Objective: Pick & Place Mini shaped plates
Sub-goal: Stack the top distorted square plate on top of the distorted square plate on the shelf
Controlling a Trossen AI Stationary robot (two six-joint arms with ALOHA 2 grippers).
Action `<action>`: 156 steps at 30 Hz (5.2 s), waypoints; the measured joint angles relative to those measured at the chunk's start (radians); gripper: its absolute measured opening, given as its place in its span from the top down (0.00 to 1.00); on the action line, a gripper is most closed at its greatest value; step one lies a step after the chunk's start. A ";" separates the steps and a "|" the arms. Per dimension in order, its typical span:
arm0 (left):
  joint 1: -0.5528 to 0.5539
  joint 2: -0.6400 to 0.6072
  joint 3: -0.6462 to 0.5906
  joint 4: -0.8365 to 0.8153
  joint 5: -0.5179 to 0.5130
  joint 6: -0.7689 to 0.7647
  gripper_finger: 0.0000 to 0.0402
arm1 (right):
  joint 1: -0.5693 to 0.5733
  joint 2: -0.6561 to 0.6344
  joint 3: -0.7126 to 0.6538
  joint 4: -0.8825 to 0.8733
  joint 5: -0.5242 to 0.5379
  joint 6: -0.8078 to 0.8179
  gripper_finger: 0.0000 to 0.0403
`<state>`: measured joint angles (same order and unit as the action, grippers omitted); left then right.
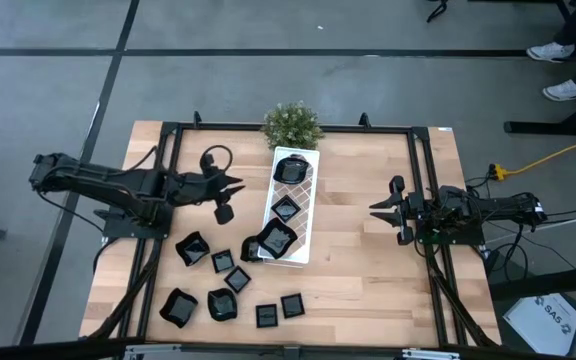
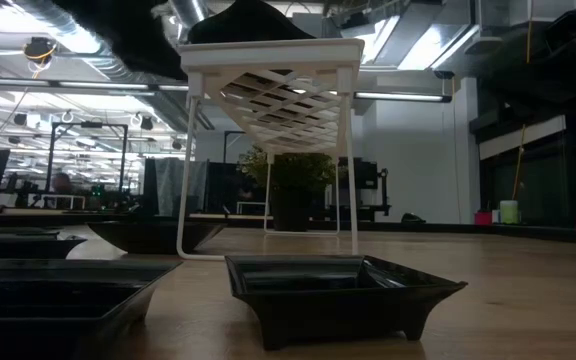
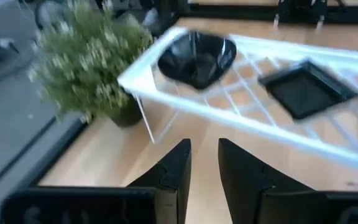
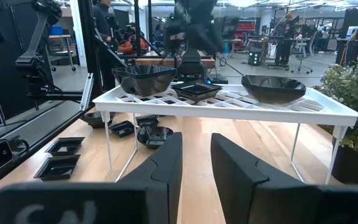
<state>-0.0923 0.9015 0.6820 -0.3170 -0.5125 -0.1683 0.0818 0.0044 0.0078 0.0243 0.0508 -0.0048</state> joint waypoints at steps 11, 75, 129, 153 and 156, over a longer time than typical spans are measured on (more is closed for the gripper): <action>-0.059 -0.006 -0.074 -0.087 0.126 -0.136 0.81 | 0.000 0.000 0.000 0.000 0.000 0.000 0.79; -0.393 0.162 -0.073 -0.277 0.374 -0.530 0.81 | 0.000 0.000 0.000 0.000 0.000 0.000 0.79; -0.576 0.288 0.014 -0.339 0.670 -1.059 0.81 | 0.000 0.000 0.000 0.000 0.000 0.000 0.79; -0.719 0.288 0.015 -0.344 0.558 -1.211 0.81 | 0.000 0.000 0.000 0.000 0.000 0.000 0.79; -0.726 0.288 0.015 -0.345 0.549 -1.222 0.81 | 0.000 0.000 0.000 0.000 0.000 0.000 0.79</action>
<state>-0.8185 1.1892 0.6968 -0.6621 0.0366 -1.3902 0.0818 0.0043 0.0078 0.0242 0.0505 -0.0048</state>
